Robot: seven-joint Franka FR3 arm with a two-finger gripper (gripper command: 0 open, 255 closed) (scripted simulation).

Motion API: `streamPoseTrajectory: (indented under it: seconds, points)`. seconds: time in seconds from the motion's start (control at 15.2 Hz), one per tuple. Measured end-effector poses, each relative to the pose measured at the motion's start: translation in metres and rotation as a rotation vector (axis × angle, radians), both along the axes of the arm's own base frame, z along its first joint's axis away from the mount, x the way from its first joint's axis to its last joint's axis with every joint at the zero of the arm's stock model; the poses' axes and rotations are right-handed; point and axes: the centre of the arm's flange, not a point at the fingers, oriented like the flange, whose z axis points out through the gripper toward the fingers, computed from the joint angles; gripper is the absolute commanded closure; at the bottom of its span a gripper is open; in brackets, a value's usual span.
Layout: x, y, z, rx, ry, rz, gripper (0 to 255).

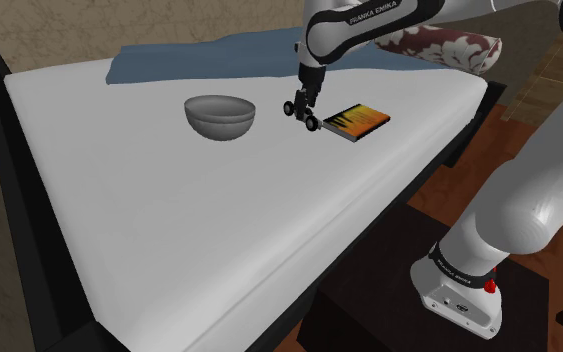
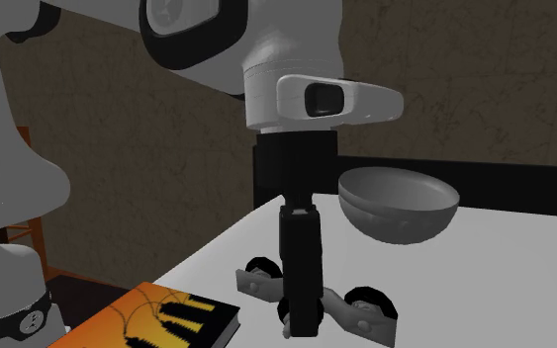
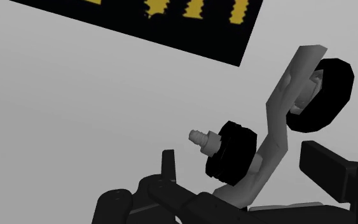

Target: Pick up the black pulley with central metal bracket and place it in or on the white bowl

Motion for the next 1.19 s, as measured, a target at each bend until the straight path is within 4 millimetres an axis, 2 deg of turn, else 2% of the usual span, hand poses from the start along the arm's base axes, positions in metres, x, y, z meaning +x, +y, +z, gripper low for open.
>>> streamPoseTrajectory:
  seconds: [0.66,1.19]
  points:
    - [0.0,0.0,0.0,0.0,0.0,0.0,255]
    - [0.001,0.001,0.036,0.0,0.0,0.0,255]
